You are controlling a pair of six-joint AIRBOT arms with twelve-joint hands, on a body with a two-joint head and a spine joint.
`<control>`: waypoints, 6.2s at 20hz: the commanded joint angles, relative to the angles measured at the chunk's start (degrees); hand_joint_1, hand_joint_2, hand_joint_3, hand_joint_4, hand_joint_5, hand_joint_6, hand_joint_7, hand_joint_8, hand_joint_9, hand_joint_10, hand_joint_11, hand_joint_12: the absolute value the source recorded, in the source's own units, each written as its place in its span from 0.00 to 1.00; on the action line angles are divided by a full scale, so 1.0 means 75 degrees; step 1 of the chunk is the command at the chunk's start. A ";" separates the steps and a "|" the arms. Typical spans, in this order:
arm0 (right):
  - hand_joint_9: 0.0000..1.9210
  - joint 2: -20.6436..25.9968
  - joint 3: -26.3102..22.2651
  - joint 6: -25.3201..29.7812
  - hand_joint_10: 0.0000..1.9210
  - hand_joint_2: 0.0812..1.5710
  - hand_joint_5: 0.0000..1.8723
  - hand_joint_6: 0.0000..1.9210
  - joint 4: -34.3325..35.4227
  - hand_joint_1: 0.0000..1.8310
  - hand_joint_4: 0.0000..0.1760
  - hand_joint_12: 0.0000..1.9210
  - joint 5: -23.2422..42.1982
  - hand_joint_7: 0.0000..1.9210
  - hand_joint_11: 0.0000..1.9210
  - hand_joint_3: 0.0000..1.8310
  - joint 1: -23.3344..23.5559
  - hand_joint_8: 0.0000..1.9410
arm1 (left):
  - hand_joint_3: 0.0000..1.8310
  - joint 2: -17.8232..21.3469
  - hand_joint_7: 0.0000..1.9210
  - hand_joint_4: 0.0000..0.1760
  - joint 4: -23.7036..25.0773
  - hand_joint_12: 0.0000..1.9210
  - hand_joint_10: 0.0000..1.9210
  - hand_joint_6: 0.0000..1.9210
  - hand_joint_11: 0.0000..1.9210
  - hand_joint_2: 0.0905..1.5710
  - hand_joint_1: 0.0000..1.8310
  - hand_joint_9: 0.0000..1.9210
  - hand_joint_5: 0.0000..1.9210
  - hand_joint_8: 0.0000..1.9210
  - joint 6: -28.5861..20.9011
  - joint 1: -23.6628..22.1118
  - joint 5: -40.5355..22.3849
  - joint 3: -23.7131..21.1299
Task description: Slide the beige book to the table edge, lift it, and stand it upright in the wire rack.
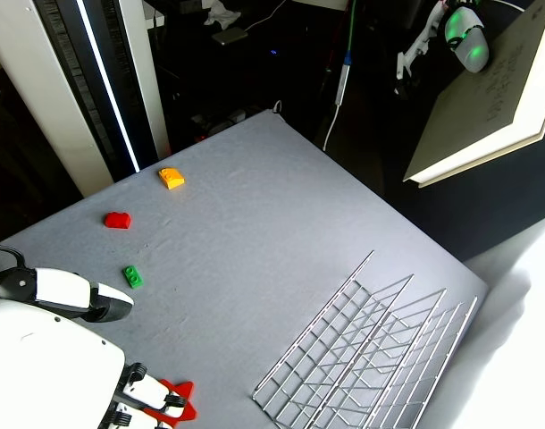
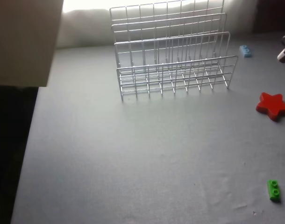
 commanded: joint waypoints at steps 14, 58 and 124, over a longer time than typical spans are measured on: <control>0.20 0.0079 0.0022 0.0015 0.00 0.68 0.19 0.00 -0.0266 0.11 0.00 0.52 -0.0594 0.20 0.01 0.00 0.0126 0.00 | 0.00 -0.1183 0.30 0.00 0.1713 0.88 0.74 0.70 0.33 0.77 0.80 0.36 0.36 0.73 -0.0686 -0.0810 -0.2086 0.1374; 0.20 0.0026 0.0542 0.0477 0.00 0.69 0.19 0.00 0.0815 0.09 0.00 0.51 -0.0179 0.20 0.01 0.00 0.0116 0.00 | 0.00 -0.5572 0.29 0.00 0.1868 0.88 0.75 0.67 0.32 0.77 0.80 0.34 0.38 0.76 -0.1636 -0.2026 -0.2111 0.4007; 0.19 -0.0085 0.0709 0.0196 0.00 0.69 0.20 0.01 0.0813 0.12 0.00 0.48 -0.0275 0.20 0.00 0.00 0.0094 0.00 | 0.00 -0.8602 0.37 0.00 0.0644 0.85 0.69 0.56 0.39 0.73 0.81 0.41 0.46 0.66 -0.2072 -0.1023 -0.2509 0.7144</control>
